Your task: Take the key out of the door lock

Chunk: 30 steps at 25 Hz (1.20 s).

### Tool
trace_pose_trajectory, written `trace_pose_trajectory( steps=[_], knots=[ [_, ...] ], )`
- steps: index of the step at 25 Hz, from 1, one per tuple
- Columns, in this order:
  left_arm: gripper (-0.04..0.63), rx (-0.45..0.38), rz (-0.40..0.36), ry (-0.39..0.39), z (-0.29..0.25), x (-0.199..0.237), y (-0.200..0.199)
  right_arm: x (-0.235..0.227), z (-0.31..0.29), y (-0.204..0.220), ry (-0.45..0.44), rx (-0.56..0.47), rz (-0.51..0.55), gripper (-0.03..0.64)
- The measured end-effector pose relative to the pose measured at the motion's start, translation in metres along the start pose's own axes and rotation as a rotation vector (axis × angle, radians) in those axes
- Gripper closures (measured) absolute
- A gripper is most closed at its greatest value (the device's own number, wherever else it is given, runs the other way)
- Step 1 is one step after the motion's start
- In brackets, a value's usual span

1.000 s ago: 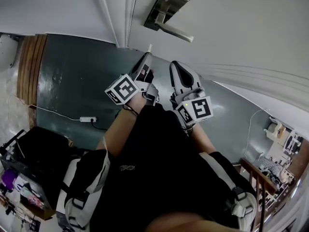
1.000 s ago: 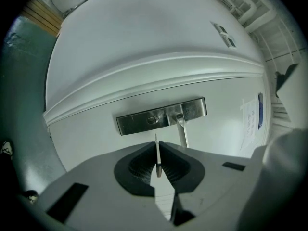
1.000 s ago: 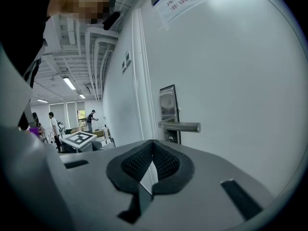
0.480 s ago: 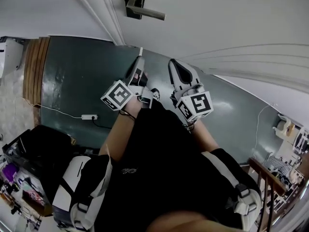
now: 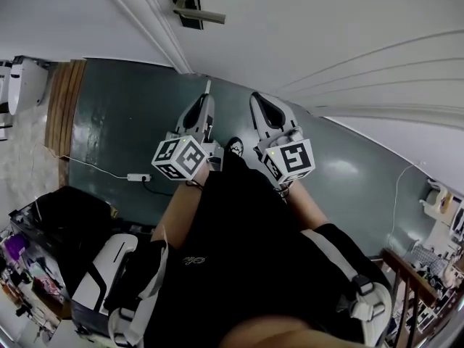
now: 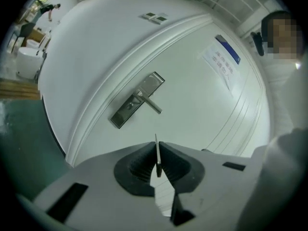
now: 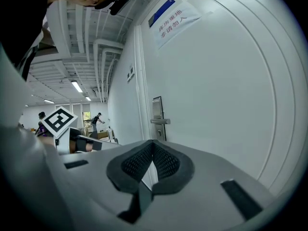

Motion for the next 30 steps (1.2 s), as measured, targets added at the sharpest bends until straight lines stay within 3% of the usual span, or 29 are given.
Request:
trace_pose_trajectory(
  steps=[5, 14, 21, 30],
  knots=[
    [0.56, 0.021, -0.185, -0.003, 0.014, -0.011, -0.004, 0.003, 0.009, -0.004, -0.012, -0.023, 0.037, 0.609],
    [0.56, 0.032, -0.443, 0.042, 0.009, -0.035, -0.014, -0.006, 0.008, -0.018, 0.032, -0.05, 0.071, 0.609],
    [0.56, -0.04, -0.571, 0.096, 0.001, -0.067, -0.04, -0.01, 0.0, -0.042, 0.039, -0.122, 0.1, 0.609],
    [0.56, -0.134, -0.652, 0.109, 0.01, -0.088, -0.079, -0.001, -0.01, -0.08, 0.022, -0.202, 0.14, 0.609]
  ],
)
Point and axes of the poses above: the fingertips, and each gripper's own axes: z backward along the fingers, x to its left, y out of its underside, the point moved 2 cm from there along z, backward along the fingers, and after that the axes turned 12 degrees about -x, right-handed, at the moved point
